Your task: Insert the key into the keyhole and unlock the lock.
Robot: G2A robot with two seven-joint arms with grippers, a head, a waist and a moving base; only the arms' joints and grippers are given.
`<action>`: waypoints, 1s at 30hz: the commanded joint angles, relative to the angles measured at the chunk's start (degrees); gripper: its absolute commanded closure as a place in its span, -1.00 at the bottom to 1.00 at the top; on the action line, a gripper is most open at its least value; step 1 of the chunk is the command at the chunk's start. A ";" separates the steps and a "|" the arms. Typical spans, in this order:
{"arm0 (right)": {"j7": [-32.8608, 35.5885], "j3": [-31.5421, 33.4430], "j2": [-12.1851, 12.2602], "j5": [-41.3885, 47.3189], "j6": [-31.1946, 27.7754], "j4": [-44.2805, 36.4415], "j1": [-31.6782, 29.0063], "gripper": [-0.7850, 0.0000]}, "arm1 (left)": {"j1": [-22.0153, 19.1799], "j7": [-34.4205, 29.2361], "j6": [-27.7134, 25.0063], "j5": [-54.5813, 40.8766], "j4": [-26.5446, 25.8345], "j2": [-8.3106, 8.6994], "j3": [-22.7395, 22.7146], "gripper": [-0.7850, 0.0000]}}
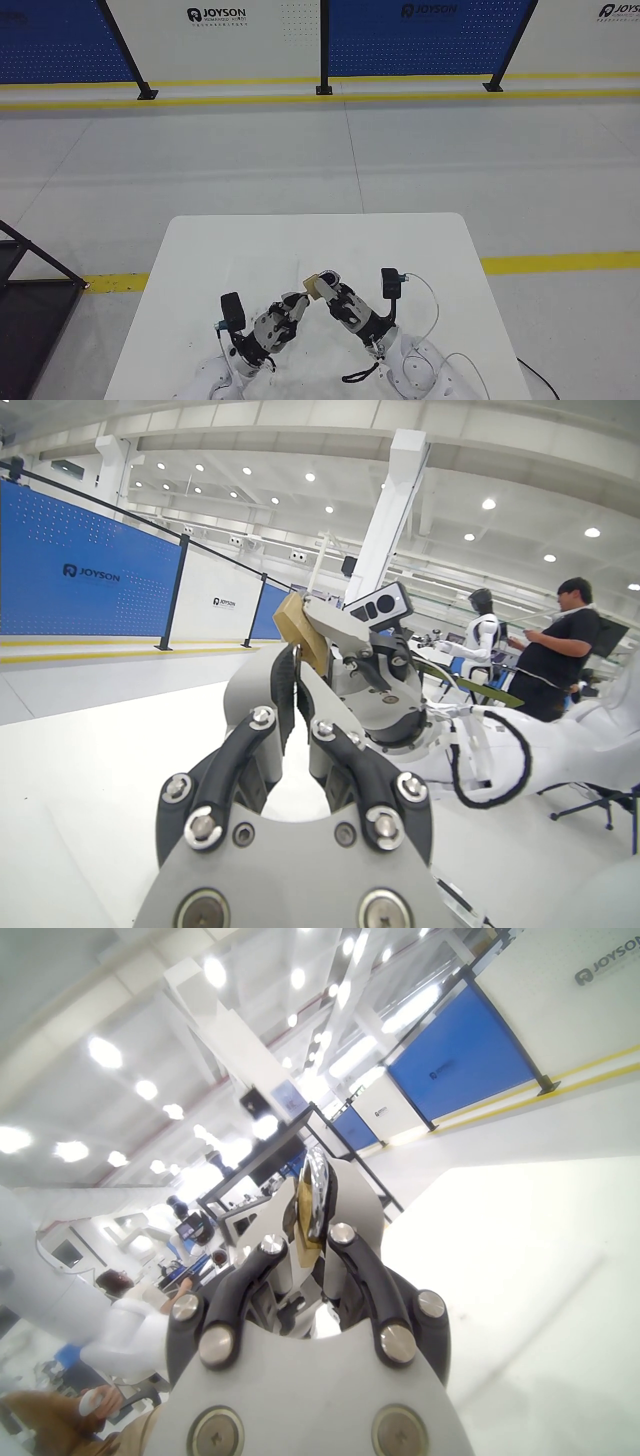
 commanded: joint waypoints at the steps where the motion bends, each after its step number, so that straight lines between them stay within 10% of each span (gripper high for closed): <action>1: 0.12 0.05 0.03 0.05 0.17 -0.14 -0.06 1.00 | 0.00 0.83 2.12 1.74 0.04 -0.06 0.11 1.00; 30: 2.31 0.32 0.47 1.27 3.02 -1.45 -0.74 1.00 | 0.31 9.12 36.17 22.21 0.22 -1.35 2.83 1.00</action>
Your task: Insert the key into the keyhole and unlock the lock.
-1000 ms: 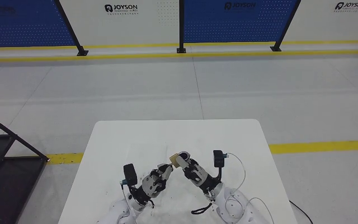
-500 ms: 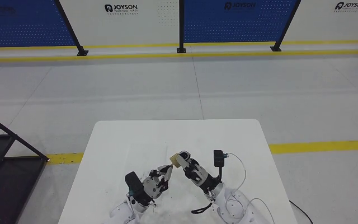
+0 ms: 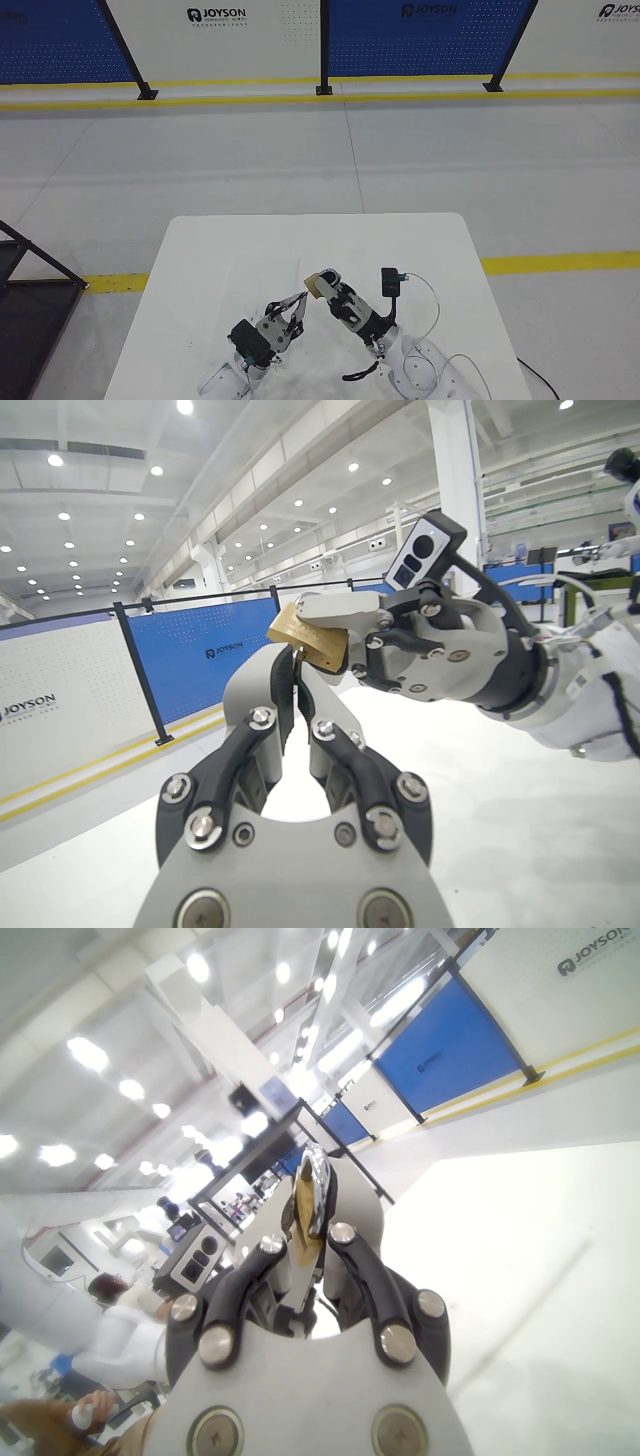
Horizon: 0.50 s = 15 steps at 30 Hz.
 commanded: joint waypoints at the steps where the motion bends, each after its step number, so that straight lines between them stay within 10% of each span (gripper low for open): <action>1: 0.07 0.01 0.02 0.04 0.10 -0.08 -0.02 1.00 | -0.06 -0.33 1.13 0.72 -0.05 -0.08 0.24 1.00; 15: 0.20 0.07 0.18 0.32 0.52 -0.47 -0.23 1.00 | -0.98 -1.13 13.86 11.06 1.07 -0.40 0.44 1.00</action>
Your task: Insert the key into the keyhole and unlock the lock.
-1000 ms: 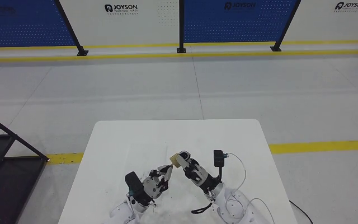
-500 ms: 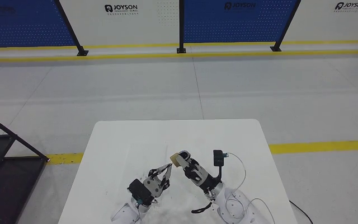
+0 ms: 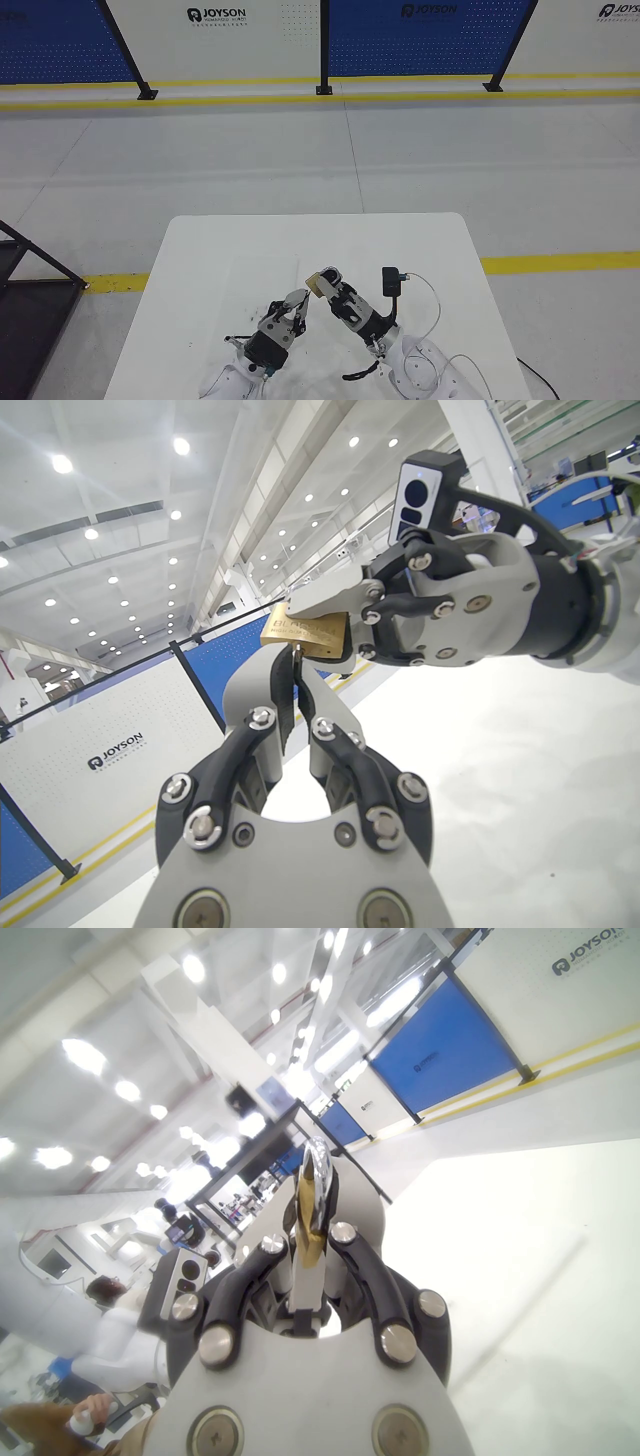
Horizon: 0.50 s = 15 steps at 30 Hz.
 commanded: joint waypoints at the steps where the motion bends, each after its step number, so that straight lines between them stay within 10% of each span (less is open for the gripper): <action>1: 0.02 0.02 0.02 0.10 0.10 0.00 0.00 1.00 | -0.09 0.36 0.72 0.43 0.15 -0.06 0.12 1.00; 10: -0.06 0.10 0.11 0.08 0.23 -0.03 -0.02 1.00 | -0.18 2.16 3.94 2.11 1.11 -0.24 0.11 1.00; 12: -0.07 0.11 0.13 0.09 0.28 -0.02 -0.07 1.00 | -0.14 2.69 3.71 1.32 1.29 -0.28 -0.02 -0.08; 13: -0.04 0.12 0.14 0.12 0.29 -0.03 -0.09 1.00 | -0.07 2.87 3.31 0.82 1.26 -0.30 0.02 -1.00; 15: -0.13 0.21 0.18 0.11 0.15 -0.02 -0.10 1.00 | 0.08 3.61 2.18 -0.57 1.18 -0.33 -0.05 -1.00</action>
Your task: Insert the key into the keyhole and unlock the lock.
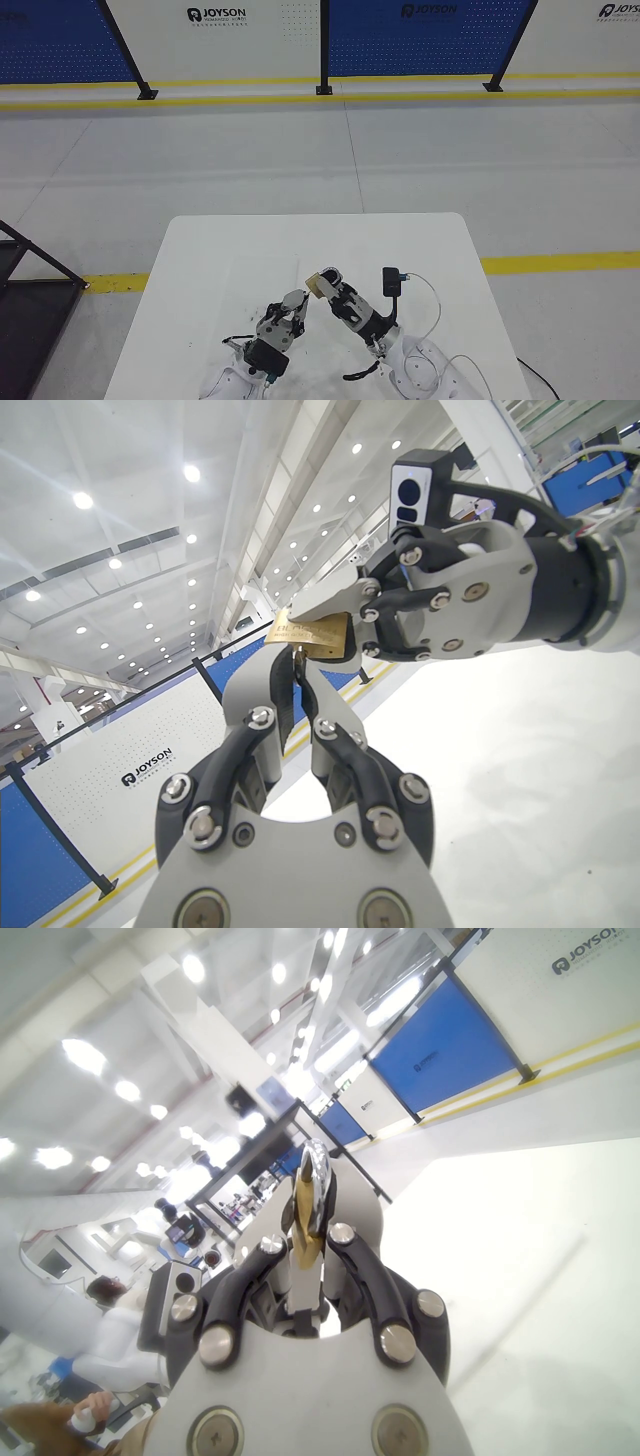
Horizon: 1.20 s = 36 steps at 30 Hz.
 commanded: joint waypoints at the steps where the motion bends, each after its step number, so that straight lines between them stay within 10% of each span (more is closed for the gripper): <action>1: -0.15 0.10 0.02 0.08 -0.13 0.04 -0.03 1.00 | 0.22 0.70 -1.28 -1.38 -0.11 0.00 -0.09 -1.00; 13: -0.49 0.75 0.20 -0.24 -0.40 0.55 0.24 1.00 | 4.25 5.25 -21.93 -14.46 -2.29 1.43 -4.39 -1.00; 22: 17.40 -5.37 -0.84 -2.39 10.93 6.98 9.19 1.00 | 12.30 -8.66 -44.47 -28.31 -9.22 4.86 -18.80 -1.00; 36: 32.60 -22.01 -6.39 -0.84 19.92 21.13 21.67 1.00 | 17.51 -20.09 -39.66 -35.15 -11.37 5.69 -27.96 -1.00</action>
